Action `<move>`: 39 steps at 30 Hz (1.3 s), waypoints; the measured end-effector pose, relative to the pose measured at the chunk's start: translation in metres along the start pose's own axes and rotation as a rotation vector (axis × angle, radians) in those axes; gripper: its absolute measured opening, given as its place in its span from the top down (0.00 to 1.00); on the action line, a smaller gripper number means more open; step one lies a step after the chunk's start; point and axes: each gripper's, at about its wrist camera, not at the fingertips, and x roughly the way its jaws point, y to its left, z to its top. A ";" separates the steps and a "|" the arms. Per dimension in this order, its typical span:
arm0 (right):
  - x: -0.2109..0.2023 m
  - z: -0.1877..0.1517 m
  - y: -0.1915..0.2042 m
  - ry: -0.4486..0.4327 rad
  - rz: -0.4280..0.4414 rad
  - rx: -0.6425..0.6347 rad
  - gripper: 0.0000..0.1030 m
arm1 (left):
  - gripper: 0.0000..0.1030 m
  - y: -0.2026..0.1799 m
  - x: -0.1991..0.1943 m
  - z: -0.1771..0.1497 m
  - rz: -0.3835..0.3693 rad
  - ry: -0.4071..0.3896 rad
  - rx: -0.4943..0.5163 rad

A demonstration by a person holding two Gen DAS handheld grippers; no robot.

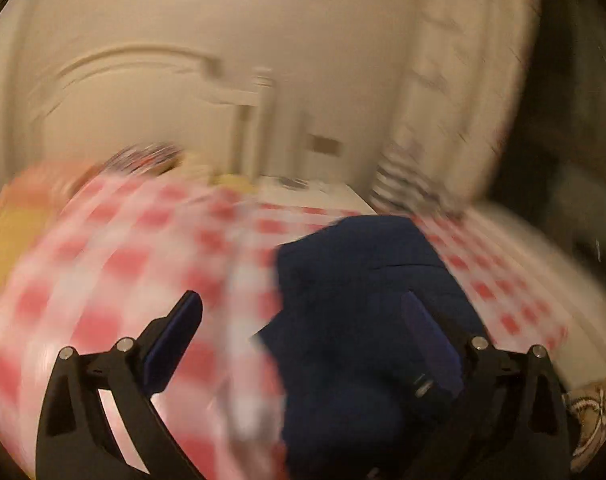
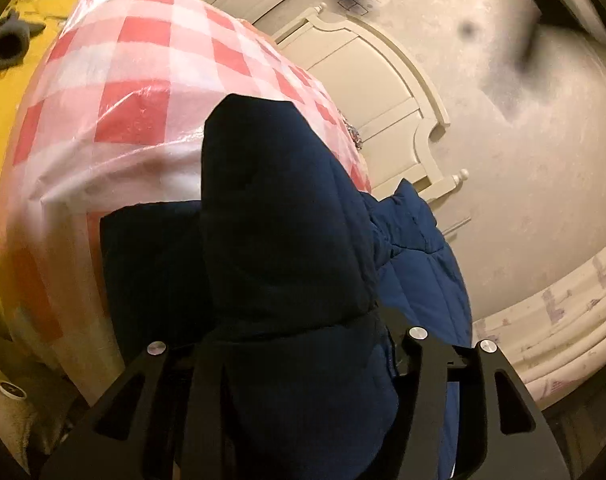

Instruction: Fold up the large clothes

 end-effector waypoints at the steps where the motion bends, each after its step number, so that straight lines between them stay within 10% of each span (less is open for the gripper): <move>1: -0.001 0.000 0.000 -0.001 -0.002 0.000 0.47 | 0.03 -0.022 0.016 0.016 0.001 0.036 0.076; 7: -0.013 -0.008 -0.007 -0.042 0.055 0.002 0.46 | 0.03 -0.087 0.132 0.046 0.175 0.257 0.369; 11: -0.030 -0.019 -0.023 -0.080 0.172 0.031 0.43 | 0.02 -0.060 0.193 0.019 0.161 0.428 0.285; 16: -0.056 -0.043 -0.074 -0.151 0.488 0.245 0.43 | 0.02 -0.021 0.187 -0.001 0.082 0.428 0.081; 23: -0.054 -0.055 -0.134 -0.260 0.833 0.612 0.45 | 0.02 -0.019 0.175 -0.013 0.109 0.346 0.068; 32: -0.026 -0.034 -0.073 -0.083 0.553 0.314 0.43 | 0.02 -0.009 0.178 -0.021 0.077 0.301 0.050; 37: -0.039 -0.035 -0.117 -0.139 0.749 0.346 0.44 | 0.02 -0.012 0.176 -0.022 0.113 0.277 0.061; 39: -0.042 -0.048 -0.150 -0.202 0.700 0.409 0.44 | 0.02 -0.013 0.174 -0.022 0.127 0.262 0.059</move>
